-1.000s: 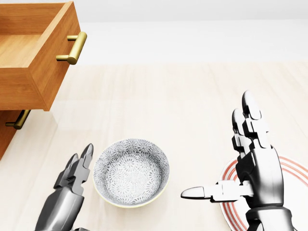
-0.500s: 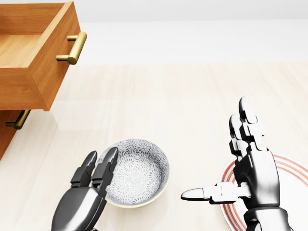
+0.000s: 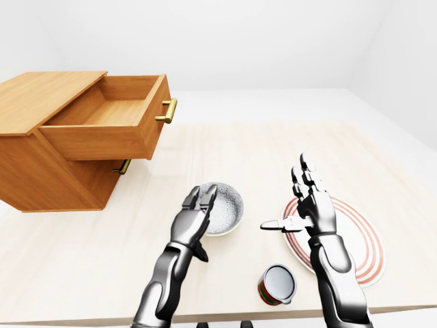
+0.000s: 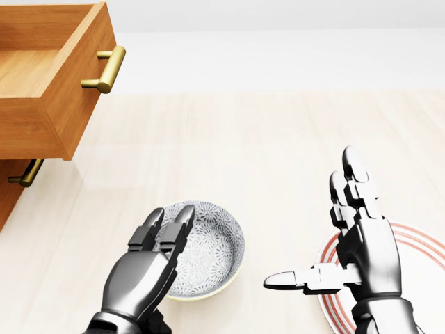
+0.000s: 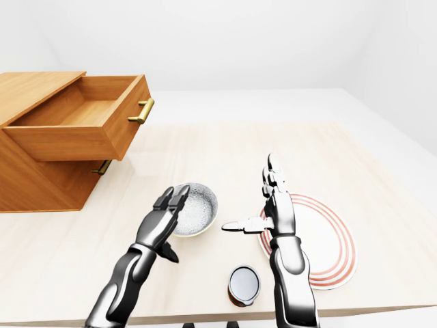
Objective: Put the bowl on top of the cabinet.
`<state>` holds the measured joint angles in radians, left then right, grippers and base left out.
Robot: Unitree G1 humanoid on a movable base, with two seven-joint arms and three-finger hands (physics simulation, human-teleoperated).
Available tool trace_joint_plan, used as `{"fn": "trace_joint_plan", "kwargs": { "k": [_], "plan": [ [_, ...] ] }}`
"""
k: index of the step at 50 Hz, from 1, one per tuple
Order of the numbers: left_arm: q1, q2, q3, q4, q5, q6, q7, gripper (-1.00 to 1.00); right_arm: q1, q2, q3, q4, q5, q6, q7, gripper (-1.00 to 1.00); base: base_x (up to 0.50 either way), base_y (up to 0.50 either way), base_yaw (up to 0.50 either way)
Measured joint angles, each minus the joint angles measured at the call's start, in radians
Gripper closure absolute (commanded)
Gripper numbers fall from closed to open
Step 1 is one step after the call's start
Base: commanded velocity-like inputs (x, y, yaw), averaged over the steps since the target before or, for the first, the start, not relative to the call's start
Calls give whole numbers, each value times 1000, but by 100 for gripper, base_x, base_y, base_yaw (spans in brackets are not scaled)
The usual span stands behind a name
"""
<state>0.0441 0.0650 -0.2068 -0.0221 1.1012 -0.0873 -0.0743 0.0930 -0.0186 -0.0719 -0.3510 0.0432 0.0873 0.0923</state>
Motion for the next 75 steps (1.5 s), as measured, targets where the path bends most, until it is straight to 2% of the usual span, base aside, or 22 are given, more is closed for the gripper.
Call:
{"fn": "trace_joint_plan", "kwargs": {
  "k": [11,24,25,26,27,41,52,57,75],
  "plan": [
    [-79,-7,11,143,14,0,26,-100,0,0,-2,18,5,0,0,-100,0,0,0],
    [-131,-11,21,241,26,0,55,-100,0,0,-4,38,12,0,0,-100,0,0,0],
    [-135,-11,22,246,26,0,57,-8,1,0,-4,39,12,0,0,-100,0,0,0],
    [-139,-11,24,252,27,0,60,50,1,0,-4,41,13,0,0,-100,0,0,0],
    [-144,-11,25,258,27,0,65,94,1,0,-5,42,13,0,0,-100,0,0,0],
    [-208,-5,44,328,8,0,88,93,1,1,-6,48,20,0,-5,-100,0,0,0],
    [-227,-10,40,365,12,0,106,94,2,1,-6,39,25,0,-8,-100,0,0,0],
    [-216,-10,40,312,11,0,62,94,4,2,-4,24,24,0,-11,-100,0,0,0],
    [-252,3,111,-99,-29,0,-202,95,5,4,-1,15,28,0,-9,-100,0,0,0]
  ]
}}
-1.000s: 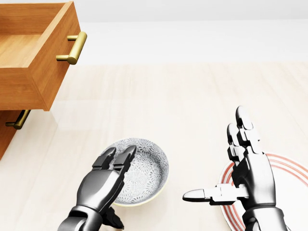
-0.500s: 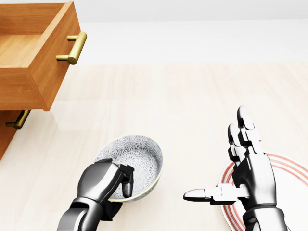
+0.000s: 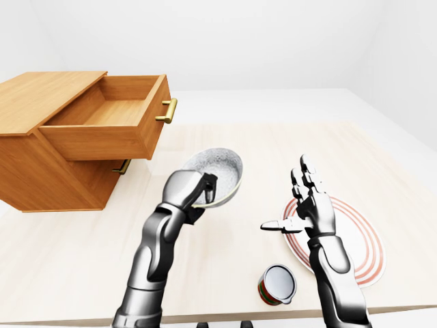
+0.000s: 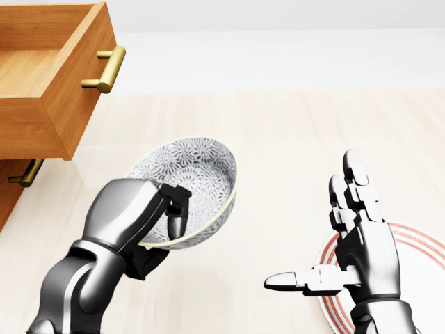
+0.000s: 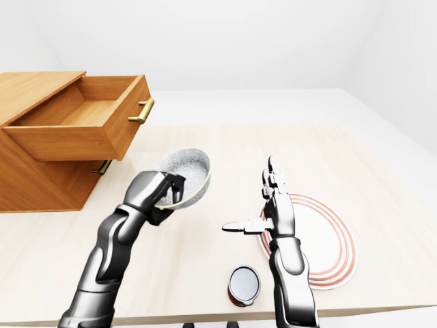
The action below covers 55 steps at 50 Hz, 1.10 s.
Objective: Put the bowl on top of the cabinet.
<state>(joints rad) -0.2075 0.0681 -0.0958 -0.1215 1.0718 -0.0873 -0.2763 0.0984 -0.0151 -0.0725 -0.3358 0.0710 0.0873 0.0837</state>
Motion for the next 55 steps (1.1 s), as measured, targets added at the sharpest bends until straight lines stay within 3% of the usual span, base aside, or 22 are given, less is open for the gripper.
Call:
{"fn": "trace_joint_plan", "kwargs": {
  "k": [6,18,23,27,30,36,42,49,55],
  "plan": [
    [-84,21,40,-141,-69,0,-134,94,2,0,0,1,3,0,1,-100,0,0,0],
    [-221,64,88,-306,-147,0,-315,98,3,1,0,4,11,0,1,-100,0,0,0],
    [-337,117,120,-330,-191,2,-411,97,-1,1,0,5,14,0,2,-100,0,0,0],
    [-452,182,151,-295,-237,11,-422,97,-3,-1,-2,7,19,0,4,-100,0,0,0],
    [-545,239,174,-230,-275,18,-422,97,-5,-2,-3,4,22,0,7,-100,0,0,0],
    [-742,360,204,-23,-332,0,-422,97,-7,-3,-3,-5,25,0,12,-100,0,0,0],
    [-938,475,214,238,-358,0,-422,98,-7,-2,-2,-2,28,0,17,-100,0,0,0],
    [-1129,597,210,587,-324,0,-371,97,-6,-1,1,-4,31,0,20,-100,0,0,0],
    [-1232,681,201,834,-271,1,-296,98,-4,0,4,-3,33,0,22,-100,0,0,0]
  ]
}}
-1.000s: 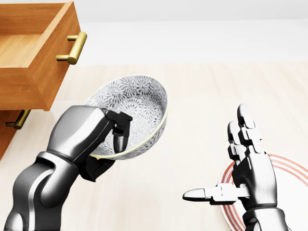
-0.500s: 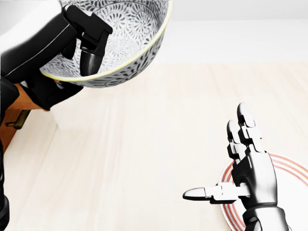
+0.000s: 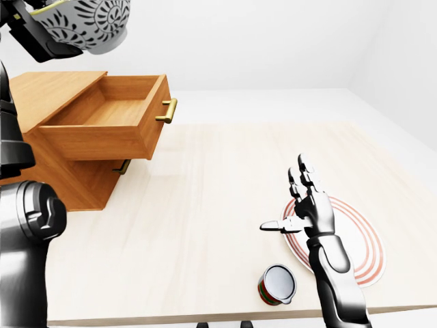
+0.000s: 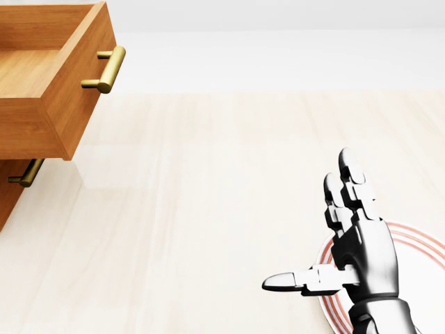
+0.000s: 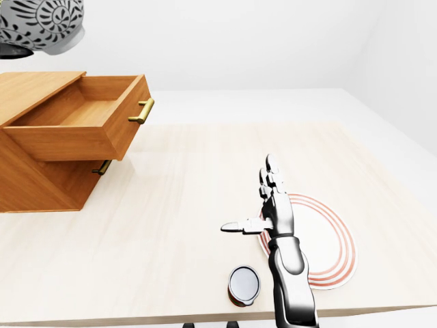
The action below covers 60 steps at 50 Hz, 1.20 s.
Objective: Put the bowl on top of the cabinet.
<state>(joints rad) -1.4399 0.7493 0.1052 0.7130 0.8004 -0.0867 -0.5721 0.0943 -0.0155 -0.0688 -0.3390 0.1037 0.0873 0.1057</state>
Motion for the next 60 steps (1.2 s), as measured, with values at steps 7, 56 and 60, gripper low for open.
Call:
{"fn": "trace_joint_plan", "kwargs": {
  "k": [7,56,60],
  "plan": [
    [-72,86,-10,205,65,0,79,97,0,1,3,5,2,0,2,-100,0,0,0],
    [78,231,-11,604,330,-1,449,98,27,8,42,39,3,0,23,-100,0,0,0],
    [86,236,3,603,328,-1,461,97,24,8,46,49,1,0,24,-100,0,0,0]
  ]
}}
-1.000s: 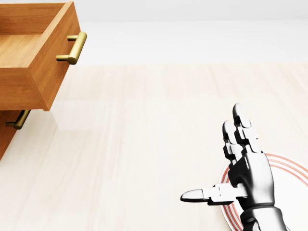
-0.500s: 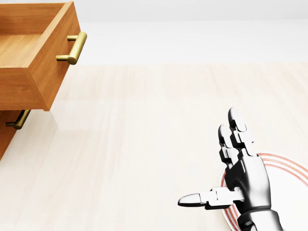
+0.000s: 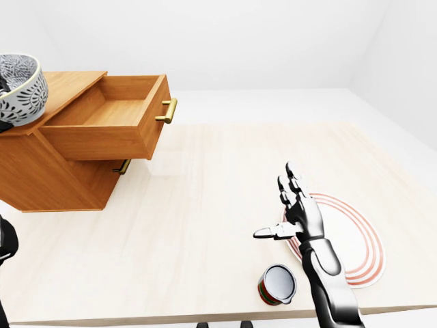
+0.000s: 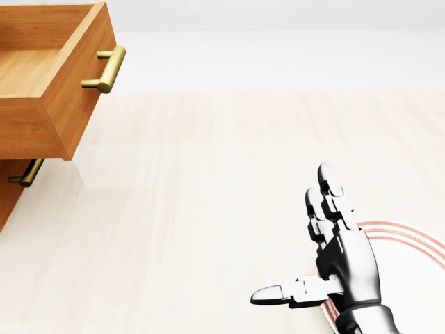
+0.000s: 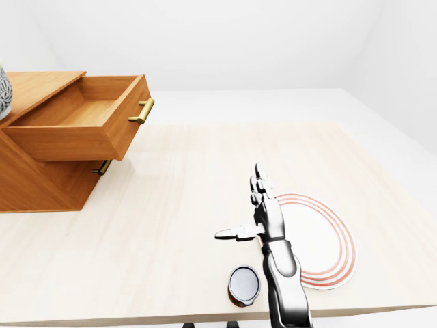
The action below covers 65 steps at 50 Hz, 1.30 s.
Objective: Put the bowl on top of the cabinet.
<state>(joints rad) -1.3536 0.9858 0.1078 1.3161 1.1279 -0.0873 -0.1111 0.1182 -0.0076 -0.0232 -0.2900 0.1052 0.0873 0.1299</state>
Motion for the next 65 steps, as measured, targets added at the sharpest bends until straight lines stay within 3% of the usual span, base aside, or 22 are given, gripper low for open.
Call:
{"fn": "trace_joint_plan", "kwargs": {
  "k": [17,18,19,31,45,54,65],
  "plan": [
    [22,8,36,-4,-22,0,28,95,-6,-1,5,23,-4,0,4,-100,0,0,0],
    [23,8,37,-5,-22,0,30,-32,-6,-1,5,24,-4,0,4,-100,0,0,0],
    [24,8,34,-3,-19,0,32,-100,-6,-1,5,24,-4,0,4,-100,0,0,0],
    [3,15,15,5,11,0,68,-100,-10,-1,5,42,-5,-4,3,-100,0,0,0],
    [-133,27,4,-9,34,0,58,-100,-14,-2,1,65,-4,-12,3,-100,0,0,0],
    [-223,38,12,-38,5,0,-34,-100,-15,-2,-3,73,-3,-15,1,-100,0,0,0],
    [-268,61,33,-127,-111,0,-265,-100,-15,-2,-8,70,1,-10,-3,-100,0,0,0]
  ]
}}
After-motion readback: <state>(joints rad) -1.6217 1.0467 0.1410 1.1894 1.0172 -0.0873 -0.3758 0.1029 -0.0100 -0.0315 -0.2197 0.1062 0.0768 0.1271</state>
